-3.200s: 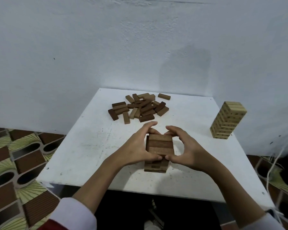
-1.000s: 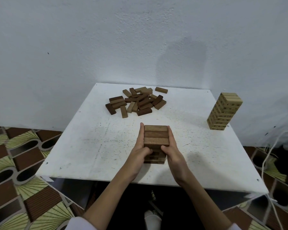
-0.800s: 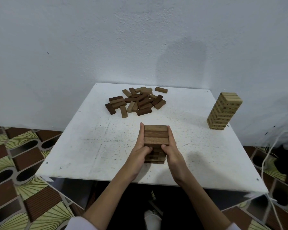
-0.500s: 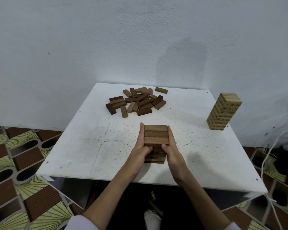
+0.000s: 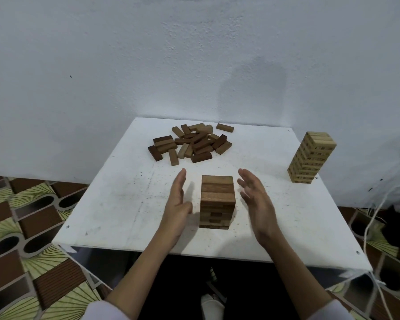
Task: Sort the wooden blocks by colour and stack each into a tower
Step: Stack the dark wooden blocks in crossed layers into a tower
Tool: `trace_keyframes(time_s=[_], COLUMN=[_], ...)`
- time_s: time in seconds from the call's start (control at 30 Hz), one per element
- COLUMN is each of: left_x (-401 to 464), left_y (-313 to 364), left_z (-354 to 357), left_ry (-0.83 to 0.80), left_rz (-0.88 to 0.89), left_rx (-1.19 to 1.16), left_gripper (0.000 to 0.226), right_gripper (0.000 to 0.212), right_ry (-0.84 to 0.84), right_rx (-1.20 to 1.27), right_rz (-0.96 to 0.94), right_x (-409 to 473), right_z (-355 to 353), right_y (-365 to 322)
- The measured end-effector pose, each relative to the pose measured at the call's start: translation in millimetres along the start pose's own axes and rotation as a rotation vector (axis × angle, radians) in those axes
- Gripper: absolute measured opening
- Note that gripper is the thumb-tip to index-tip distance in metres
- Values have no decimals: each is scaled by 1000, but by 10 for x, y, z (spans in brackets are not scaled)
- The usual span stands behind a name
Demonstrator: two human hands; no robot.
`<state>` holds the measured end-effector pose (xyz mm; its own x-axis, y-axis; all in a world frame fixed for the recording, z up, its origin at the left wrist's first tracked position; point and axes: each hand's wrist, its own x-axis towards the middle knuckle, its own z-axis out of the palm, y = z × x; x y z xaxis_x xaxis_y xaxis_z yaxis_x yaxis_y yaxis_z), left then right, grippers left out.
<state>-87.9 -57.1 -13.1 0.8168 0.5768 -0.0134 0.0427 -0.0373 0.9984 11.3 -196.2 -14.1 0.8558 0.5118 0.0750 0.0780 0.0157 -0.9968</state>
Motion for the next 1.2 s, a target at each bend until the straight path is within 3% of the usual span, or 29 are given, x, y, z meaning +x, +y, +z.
trace_keyframes(time_s=[0.1,0.23,0.4,0.53,0.7,0.87,0.97,1.2], left_x=[180,607,1090,1397,1601,1562,1525,1307], left_y=[-24,-136,-293,-361,-552,-635,-661,-724], left_z=[-186,-472,-705,-795,-796,-739,-726,-660], left_ry=[124,201,153,65,31,39,55,141], left_rz=[66,122,132,193,277,361,432,435], left_rx=[77,324,614,795,999,1051,1050,978], left_gripper=[69,53,43,50,57,45,43,31], right_gripper=[27,23,23,30,36,34,21,17], right_ry=[17,-67,-332,-515,-621,-625,-632,-578], right_rx=[-49,-325,-734,-989,-1214,-1371,-1405,-1165], right_rz=[-12,-69,-124,-161,-184,-240,-210,-105], right_x=[241,729,1371,1759,2026,2027,2003,1873], right_z=[-39,7,164,313,455,504,476,390], right_y=[-157,-306,-247,-74,130,177,192,-98])
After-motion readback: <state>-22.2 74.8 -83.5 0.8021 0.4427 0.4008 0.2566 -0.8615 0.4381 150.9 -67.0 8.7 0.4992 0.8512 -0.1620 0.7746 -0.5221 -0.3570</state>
